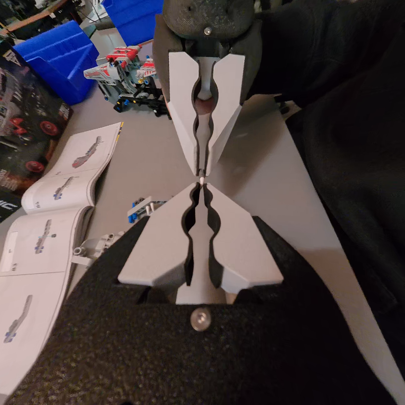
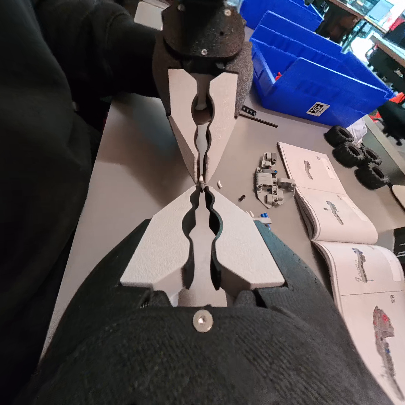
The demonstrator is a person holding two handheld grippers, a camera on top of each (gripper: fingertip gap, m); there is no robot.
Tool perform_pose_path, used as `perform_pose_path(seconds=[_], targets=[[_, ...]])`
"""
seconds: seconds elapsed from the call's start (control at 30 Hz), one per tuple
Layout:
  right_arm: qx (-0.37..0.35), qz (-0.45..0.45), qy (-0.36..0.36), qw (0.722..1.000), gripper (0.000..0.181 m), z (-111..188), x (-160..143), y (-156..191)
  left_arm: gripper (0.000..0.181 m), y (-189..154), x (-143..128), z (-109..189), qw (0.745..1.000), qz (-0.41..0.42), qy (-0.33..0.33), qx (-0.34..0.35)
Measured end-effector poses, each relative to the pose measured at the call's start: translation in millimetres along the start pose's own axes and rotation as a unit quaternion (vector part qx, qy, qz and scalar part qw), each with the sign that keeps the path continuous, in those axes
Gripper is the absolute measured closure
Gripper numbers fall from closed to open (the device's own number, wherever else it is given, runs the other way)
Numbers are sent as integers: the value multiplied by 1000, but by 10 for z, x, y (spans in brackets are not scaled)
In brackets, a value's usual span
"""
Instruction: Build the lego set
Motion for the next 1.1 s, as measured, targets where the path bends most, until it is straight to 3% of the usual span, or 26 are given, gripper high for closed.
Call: perform_pose_path(seconds=[0.03,0.2,0.3,0.5,0.7,0.83,1.1], targets=[[3,-14,-1,1000,179,-5,-11,-10,180,2,-5,-8,1000,-9,8,10],[9,-79,23,997,179,-58,-106,-58,172,2,-24,-43,996,-56,33,57],[16,-104,28,994,178,-80,-149,-65,176,-7,-14,-41,993,-80,38,73],[21,-104,29,994,178,-90,-139,-65,181,-33,-11,-69,991,-99,60,64],[20,-114,26,993,178,-78,-149,-84,171,-52,-10,-89,990,-105,72,56],[23,-113,24,993,179,-79,-138,-79,180,-44,-3,-107,989,-109,77,65],[27,-131,0,991,179,-45,-140,-92,181,-29,-2,-83,989,-104,76,70]])
Point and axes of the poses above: each gripper's, where its closed fingertips meet, z back along the fingers, x out of its top, y = z × x across the jaws, the point moved 8 cm from there along z, back along the fingers, and after that the axes turned 3 degrees about y, right-handed, at the moved point
